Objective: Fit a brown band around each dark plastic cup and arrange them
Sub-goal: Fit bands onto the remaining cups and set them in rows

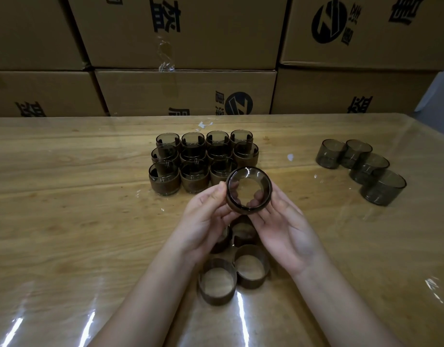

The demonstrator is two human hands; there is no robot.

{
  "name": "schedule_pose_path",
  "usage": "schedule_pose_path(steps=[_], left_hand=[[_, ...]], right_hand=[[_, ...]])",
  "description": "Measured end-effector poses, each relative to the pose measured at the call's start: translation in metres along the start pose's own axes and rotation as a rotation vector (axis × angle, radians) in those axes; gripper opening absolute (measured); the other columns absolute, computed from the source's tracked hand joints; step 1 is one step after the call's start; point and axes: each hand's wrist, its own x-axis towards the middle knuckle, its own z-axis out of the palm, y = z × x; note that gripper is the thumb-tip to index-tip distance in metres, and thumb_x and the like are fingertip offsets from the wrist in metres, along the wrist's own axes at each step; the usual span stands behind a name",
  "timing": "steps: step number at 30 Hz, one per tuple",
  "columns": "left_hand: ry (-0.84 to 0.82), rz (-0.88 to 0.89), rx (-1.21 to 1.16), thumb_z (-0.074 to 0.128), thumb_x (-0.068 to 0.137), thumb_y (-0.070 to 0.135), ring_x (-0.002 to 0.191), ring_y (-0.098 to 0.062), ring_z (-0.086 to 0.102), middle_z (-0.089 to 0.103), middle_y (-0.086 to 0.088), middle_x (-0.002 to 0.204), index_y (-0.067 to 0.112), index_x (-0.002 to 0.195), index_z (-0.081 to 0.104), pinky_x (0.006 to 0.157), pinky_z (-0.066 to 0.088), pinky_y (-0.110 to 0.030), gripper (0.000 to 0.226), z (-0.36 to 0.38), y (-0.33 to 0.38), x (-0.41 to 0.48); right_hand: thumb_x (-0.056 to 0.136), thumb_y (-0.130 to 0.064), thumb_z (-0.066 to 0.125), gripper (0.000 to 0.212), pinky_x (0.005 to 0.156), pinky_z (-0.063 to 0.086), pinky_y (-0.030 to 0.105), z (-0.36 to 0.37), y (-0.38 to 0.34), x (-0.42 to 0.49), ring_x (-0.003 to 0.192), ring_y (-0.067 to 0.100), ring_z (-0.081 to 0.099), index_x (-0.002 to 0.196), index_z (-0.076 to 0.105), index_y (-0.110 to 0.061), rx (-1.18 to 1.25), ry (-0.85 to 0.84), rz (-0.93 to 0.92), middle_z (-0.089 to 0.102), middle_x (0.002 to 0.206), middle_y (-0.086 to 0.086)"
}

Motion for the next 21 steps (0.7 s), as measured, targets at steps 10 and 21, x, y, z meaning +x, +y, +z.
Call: schedule_pose_path(steps=[10, 21], left_hand=[[-0.009, -0.062, 0.215, 0.054, 0.086, 0.037, 0.103, -0.023, 0.066, 0.068, -0.013, 0.119, 0.011, 0.115, 0.065, 0.078, 0.058, -0.031, 0.041, 0.003, 0.005, -0.003], [0.08, 0.02, 0.325, 0.068, 0.065, 0.033, 0.088, -0.021, 0.067, 0.063, -0.014, 0.112, 0.022, 0.109, 0.06, 0.076, 0.058, -0.043, 0.046, 0.007, 0.0, -0.005]], right_hand=[[0.084, -0.013, 0.054, 0.054, 0.086, 0.056, 0.033, -0.005, -0.005, 0.0, 0.108, 0.024, 0.066, 0.137, 0.046, -0.004, -0.022, 0.008, -0.063, 0.068, 0.115, 0.014], [0.084, -0.032, 0.069, 0.038, 0.08, 0.051, 0.015, -0.004, 0.003, -0.006, 0.103, 0.008, 0.065, 0.12, 0.058, -0.034, -0.628, 0.102, -0.403, 0.07, 0.106, -0.006]])
